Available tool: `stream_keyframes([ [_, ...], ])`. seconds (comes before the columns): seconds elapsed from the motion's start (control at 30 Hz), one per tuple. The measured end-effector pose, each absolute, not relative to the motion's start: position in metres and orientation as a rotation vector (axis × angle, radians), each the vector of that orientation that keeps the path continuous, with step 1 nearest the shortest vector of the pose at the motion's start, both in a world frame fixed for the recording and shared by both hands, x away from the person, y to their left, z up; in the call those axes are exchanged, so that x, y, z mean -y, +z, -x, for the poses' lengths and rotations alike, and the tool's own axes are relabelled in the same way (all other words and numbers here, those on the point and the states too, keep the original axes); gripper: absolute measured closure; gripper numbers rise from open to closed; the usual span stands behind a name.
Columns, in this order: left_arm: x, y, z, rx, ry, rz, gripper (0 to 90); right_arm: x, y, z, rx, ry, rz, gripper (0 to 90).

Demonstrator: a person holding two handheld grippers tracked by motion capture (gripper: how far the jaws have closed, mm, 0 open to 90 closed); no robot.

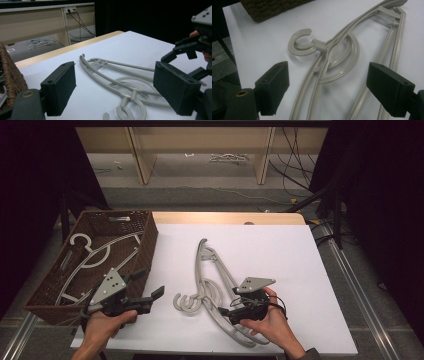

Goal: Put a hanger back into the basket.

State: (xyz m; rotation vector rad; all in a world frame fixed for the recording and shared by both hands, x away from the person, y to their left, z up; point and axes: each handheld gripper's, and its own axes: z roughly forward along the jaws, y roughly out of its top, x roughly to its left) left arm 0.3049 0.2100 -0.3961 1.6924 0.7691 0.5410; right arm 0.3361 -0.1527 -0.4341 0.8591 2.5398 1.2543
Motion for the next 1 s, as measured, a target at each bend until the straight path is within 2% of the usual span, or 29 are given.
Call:
stream_keyframes([
  [0.3, -0.205, -0.428, -0.291, -0.782, 0.531, -1.743, 17.3, 0.148, -0.438, -0.334, -2.571, 1.227, -0.859, 18.9],
  [0.53, -0.195, -0.434, -0.290, -0.753, 0.497, -1.781, 17.1, 0.146, -0.447, -0.331, -2.622, 1.156, -0.900, 20.2],
  [0.97, -0.192, -0.437, -0.293, -0.723, 0.500, -1.810, 17.2, 0.137, -0.464, -0.335, -2.737, 0.988, -0.918, 34.1],
  [1.0, -0.190, -0.437, -0.293, -0.715, 0.497, -1.808, 17.2, 0.135, -0.465, -0.337, -2.765, 0.969, -0.892, 38.2],
])
